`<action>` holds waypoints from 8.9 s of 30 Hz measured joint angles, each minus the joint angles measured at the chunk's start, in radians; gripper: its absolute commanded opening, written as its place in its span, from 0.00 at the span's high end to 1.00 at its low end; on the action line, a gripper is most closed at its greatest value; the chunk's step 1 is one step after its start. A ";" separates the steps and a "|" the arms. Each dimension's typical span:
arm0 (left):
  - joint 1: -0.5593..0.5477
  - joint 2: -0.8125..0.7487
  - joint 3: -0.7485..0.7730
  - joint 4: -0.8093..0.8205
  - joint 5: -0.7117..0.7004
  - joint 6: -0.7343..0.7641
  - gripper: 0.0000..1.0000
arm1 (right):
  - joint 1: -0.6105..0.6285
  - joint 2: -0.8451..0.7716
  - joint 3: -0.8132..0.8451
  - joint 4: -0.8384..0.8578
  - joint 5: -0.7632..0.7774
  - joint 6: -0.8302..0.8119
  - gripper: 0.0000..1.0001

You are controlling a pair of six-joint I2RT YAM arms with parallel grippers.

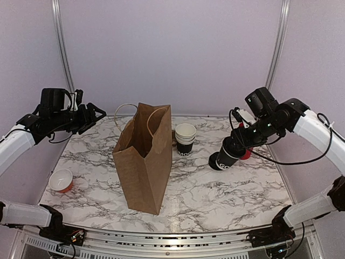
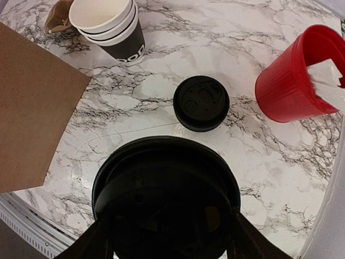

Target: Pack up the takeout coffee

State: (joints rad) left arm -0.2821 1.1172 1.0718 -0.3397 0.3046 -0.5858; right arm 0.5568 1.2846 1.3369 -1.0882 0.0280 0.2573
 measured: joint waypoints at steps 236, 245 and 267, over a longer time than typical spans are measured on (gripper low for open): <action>-0.646 -0.195 -0.451 0.741 -0.792 -0.436 1.00 | 0.560 0.853 1.057 -0.037 -0.112 -0.180 0.02; -0.646 -0.124 -0.377 0.731 -0.676 -0.360 1.00 | 0.545 0.756 1.001 0.073 -0.058 -0.163 0.03; -0.663 -0.095 -0.334 0.725 -0.627 -0.310 0.51 | 0.495 0.445 0.618 0.608 -0.005 -0.159 0.02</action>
State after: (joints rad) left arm -0.9447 1.0218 0.7380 0.3855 -0.3225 -0.8955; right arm 1.0519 1.7298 1.9553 -0.4805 0.0227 0.0982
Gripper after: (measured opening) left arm 0.391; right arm 0.978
